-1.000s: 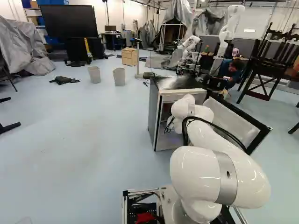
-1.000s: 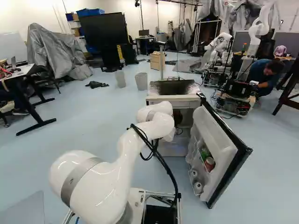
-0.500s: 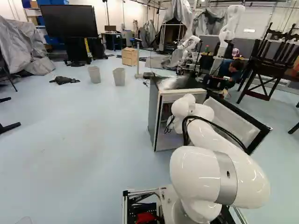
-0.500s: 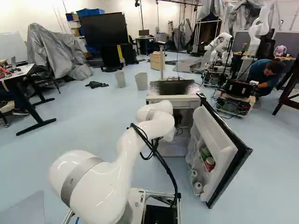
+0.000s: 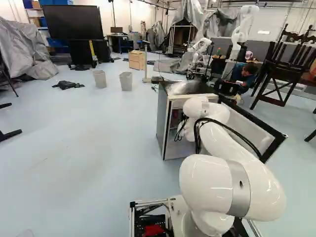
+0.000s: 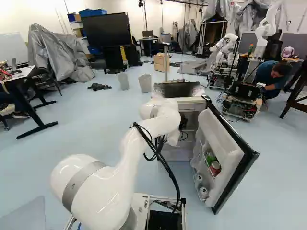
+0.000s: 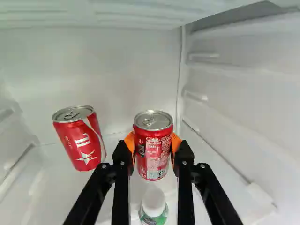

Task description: Grab a drink from the fridge

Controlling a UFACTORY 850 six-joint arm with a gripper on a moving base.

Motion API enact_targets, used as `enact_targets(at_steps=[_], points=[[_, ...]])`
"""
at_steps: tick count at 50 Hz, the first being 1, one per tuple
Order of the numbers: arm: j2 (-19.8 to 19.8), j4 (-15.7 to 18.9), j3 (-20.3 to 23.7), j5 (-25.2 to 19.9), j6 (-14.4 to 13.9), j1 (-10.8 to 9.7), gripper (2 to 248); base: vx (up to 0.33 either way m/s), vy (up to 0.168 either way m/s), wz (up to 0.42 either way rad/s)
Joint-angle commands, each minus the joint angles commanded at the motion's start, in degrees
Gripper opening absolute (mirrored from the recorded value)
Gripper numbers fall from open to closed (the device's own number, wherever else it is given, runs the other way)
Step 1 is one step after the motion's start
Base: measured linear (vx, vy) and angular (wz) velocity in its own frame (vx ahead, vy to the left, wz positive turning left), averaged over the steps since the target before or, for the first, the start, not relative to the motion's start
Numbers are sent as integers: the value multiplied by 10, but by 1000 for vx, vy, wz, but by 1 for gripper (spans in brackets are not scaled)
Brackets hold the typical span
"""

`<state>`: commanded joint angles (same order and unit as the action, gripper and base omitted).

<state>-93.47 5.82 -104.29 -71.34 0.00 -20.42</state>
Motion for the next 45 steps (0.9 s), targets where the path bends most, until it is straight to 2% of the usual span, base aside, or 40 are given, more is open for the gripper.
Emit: enact_targets(at_steps=[45], points=[[107, 0, 183, 0, 0, -5, 95, 0, 0, 0]])
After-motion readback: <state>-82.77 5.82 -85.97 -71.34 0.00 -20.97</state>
